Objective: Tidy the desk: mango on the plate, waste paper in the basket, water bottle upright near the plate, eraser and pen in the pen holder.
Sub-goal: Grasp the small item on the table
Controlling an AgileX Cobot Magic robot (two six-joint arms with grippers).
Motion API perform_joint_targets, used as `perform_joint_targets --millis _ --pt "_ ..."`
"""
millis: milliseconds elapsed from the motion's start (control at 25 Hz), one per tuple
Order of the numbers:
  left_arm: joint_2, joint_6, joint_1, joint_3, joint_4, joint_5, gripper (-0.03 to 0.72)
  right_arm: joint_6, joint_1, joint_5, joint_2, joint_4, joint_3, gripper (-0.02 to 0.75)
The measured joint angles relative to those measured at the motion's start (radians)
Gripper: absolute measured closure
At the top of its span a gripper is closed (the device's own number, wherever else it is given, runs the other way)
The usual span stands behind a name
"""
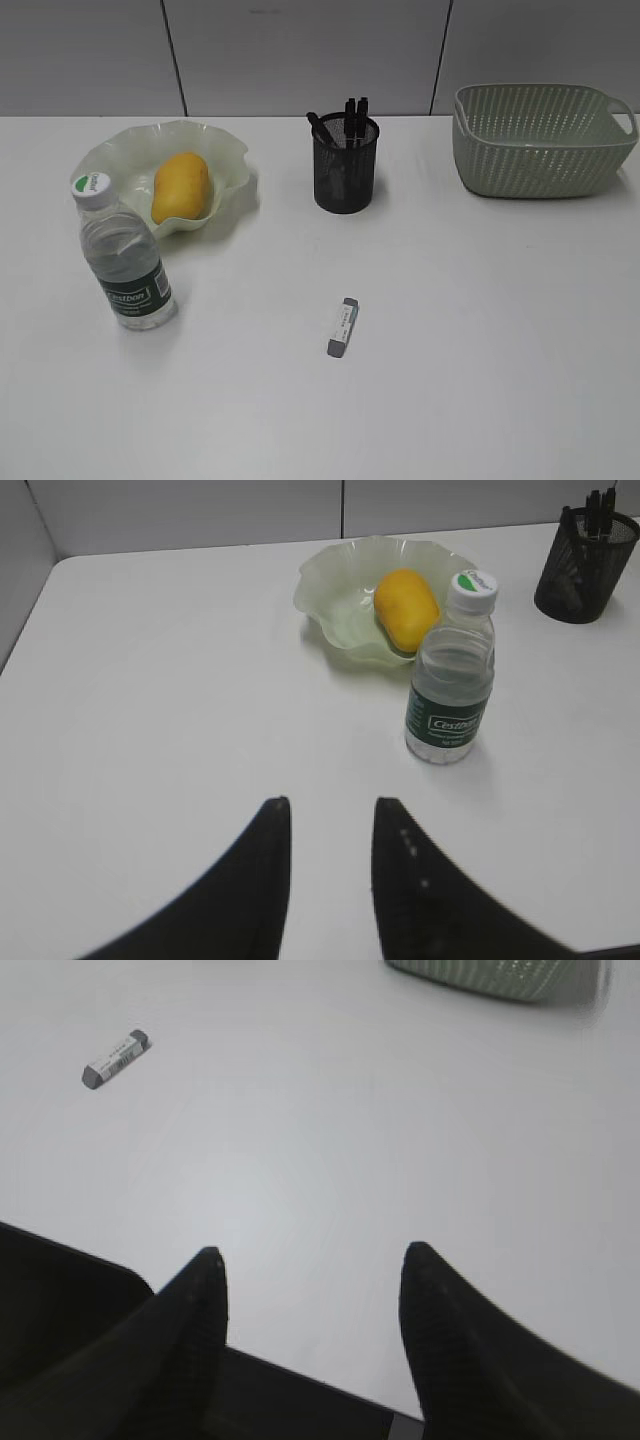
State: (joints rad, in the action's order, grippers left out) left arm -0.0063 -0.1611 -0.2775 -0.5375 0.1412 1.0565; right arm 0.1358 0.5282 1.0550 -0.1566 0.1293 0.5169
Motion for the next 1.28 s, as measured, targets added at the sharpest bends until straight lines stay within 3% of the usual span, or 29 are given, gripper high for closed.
perform_joint_targets --millis 440,680,880,1120,1280 --pt "0.000 0.000 0.000 0.000 0.000 0.000 0.473 -0.008 -0.010 -0.011 0.030 0.007 -0.003 0.300" --pt "0.073 0.000 0.000 0.000 0.000 0.000 0.473 -0.008 -0.200 -0.011 0.035 0.000 -0.003 0.300" --pt "0.249 0.009 0.000 -0.003 -0.011 -0.001 0.473 -0.009 -0.243 -0.011 0.122 0.000 -0.006 0.301" --pt "0.615 0.070 0.000 -0.121 -0.124 -0.018 0.459 -0.010 -0.244 -0.011 0.162 -0.001 -0.006 0.301" --pt "0.875 0.183 -0.010 -0.224 -0.341 -0.092 0.353 -0.010 -0.244 -0.011 0.164 -0.001 -0.006 0.301"
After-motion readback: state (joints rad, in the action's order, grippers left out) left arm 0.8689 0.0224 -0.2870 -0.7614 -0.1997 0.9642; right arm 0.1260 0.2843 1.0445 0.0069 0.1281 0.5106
